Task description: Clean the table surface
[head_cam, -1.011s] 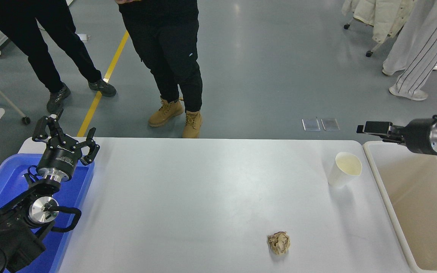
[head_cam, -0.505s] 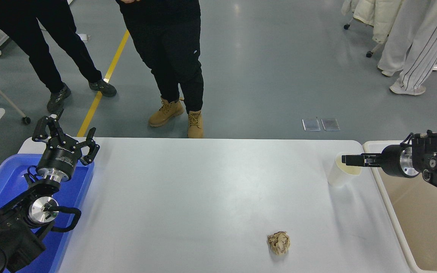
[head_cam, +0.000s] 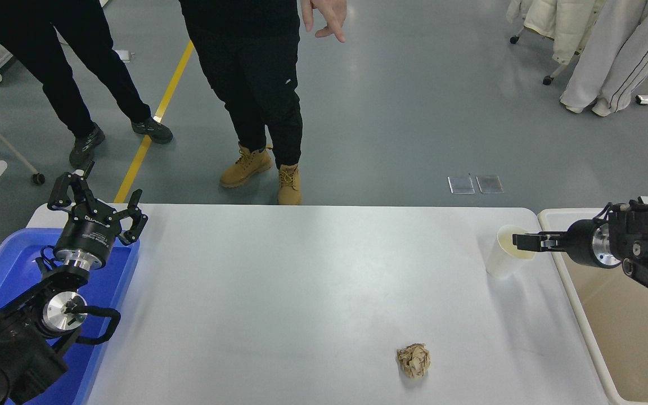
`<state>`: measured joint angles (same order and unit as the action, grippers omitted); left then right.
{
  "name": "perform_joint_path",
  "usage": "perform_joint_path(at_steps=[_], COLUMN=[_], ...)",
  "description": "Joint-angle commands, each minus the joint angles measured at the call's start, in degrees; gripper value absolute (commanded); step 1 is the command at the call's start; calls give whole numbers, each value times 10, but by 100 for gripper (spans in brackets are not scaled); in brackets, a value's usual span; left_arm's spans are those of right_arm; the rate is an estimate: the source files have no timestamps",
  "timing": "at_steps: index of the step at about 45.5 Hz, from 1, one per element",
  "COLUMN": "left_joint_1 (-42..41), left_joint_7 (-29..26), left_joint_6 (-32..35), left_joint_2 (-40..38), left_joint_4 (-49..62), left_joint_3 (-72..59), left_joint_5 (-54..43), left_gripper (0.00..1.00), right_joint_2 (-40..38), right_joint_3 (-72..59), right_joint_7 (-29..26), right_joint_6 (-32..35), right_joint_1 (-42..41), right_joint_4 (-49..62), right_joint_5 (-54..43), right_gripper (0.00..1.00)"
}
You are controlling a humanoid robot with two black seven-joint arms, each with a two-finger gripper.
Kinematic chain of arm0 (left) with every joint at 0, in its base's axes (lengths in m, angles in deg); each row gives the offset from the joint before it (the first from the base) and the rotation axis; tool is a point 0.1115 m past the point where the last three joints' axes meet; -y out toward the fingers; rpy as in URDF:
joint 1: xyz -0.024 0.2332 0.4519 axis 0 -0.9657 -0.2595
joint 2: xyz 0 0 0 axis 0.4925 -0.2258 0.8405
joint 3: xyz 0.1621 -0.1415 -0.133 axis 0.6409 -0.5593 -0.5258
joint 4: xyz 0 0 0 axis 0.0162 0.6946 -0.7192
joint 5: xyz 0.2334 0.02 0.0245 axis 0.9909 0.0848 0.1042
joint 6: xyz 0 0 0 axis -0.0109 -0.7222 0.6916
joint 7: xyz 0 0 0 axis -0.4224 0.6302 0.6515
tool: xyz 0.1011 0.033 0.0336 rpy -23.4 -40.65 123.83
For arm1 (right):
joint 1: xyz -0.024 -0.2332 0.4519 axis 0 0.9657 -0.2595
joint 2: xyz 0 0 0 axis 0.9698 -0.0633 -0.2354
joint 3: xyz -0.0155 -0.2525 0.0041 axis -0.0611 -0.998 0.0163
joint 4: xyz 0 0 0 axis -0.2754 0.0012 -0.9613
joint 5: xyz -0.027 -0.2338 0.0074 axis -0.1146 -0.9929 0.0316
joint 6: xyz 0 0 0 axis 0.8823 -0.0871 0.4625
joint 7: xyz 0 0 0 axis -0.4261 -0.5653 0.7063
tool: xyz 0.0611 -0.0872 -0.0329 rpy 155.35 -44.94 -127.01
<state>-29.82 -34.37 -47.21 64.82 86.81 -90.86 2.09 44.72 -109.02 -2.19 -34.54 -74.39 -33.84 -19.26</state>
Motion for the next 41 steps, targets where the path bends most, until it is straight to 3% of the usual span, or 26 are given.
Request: perform_joint_path(at_steps=[1,9,27,41], left_joint_1=[0,0,0,0], left_joint_7=[0,0,0,0], left_joint_6=[0,0,0,0], left_joint_2=[0,0,1,0], left_joint_4=[0,0,1,0], left_joint_3=[0,0,0,0], left_joint_5=[0,0,0,0], left_gripper=[100,100,100,100], right_joint_2=[14,21,33,35], right_joint_3=[-1,-1,-2,-2], right_joint_7=[1,0,0,0], right_joint_6=[-1,-2,-1,0], right_joint_1=[10,15,28,32], right_joint_4=[22,23,52,54], right_joint_5=[1,2,2,2], right_gripper=[82,78,50,44])
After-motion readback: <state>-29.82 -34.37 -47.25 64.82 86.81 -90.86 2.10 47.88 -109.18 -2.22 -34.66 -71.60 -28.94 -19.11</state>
